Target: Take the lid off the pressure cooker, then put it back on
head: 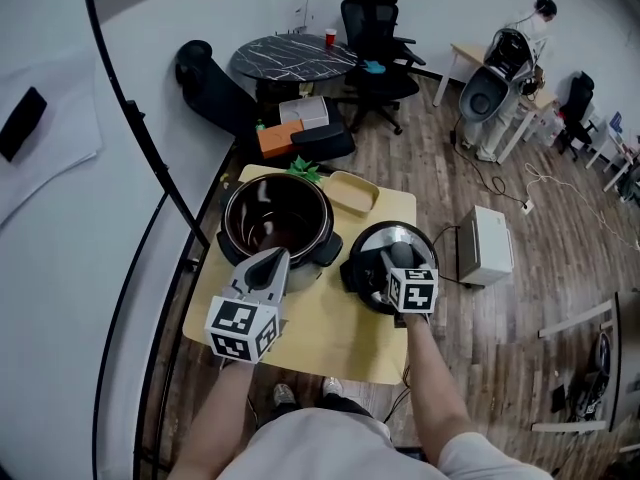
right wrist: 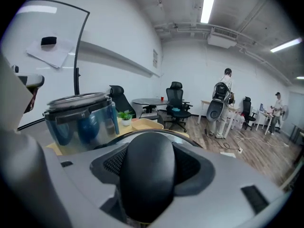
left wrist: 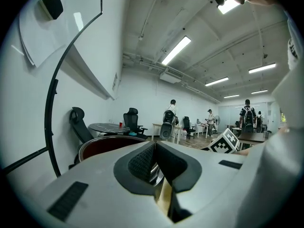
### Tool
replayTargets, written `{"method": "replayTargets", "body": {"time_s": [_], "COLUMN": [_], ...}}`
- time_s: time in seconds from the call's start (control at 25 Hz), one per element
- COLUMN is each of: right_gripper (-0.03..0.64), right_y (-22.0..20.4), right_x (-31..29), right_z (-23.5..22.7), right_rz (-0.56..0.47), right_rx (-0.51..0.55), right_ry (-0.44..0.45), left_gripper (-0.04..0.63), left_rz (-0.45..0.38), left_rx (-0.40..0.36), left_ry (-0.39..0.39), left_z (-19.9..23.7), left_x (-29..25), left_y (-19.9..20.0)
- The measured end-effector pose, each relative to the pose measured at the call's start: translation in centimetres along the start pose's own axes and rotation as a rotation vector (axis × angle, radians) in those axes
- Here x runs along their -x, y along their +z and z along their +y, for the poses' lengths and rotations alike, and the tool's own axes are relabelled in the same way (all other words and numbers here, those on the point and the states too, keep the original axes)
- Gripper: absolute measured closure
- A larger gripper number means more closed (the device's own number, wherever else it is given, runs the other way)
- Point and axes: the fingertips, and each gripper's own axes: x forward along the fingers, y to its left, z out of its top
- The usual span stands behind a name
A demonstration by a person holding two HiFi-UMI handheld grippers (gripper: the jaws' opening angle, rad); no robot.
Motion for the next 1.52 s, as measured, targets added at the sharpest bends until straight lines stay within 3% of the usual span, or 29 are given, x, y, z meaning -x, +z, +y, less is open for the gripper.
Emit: {"method": "replayTargets", "body": {"time_s": [0.4,0.68,1.0,1.52], "right_gripper": [0.341,0.341,0.341,0.341], "right_y": [10.4,17.2,20.4,22.6], "right_x": [5.1,8.0,6.6,3.1], "right_z": [-3.0,-1.5,4.2,17.8], "right_rz": [-0.220,-0.354,-0.368,-0.290], "right_rx": [0.027,0.053,0.089,0.156], "right_ry": [-0.061,-0.018,0.121,0.339], "left_gripper": [0.580,0.580,0.580,0.580], "left_rz": [-0.078,-0.120,-0.130,-0.134], "left_rx": [-0.017,-0.029,-0.033,-0.014], "left_ry": [-0.022,0.000,0.089,0.264], "left_z": [-0.6,0.3,3.6,9.3], "left_x": [-0.3,0.1,2.3,9.0], "left_y": [3.0,4.7,5.1,4.5]}}
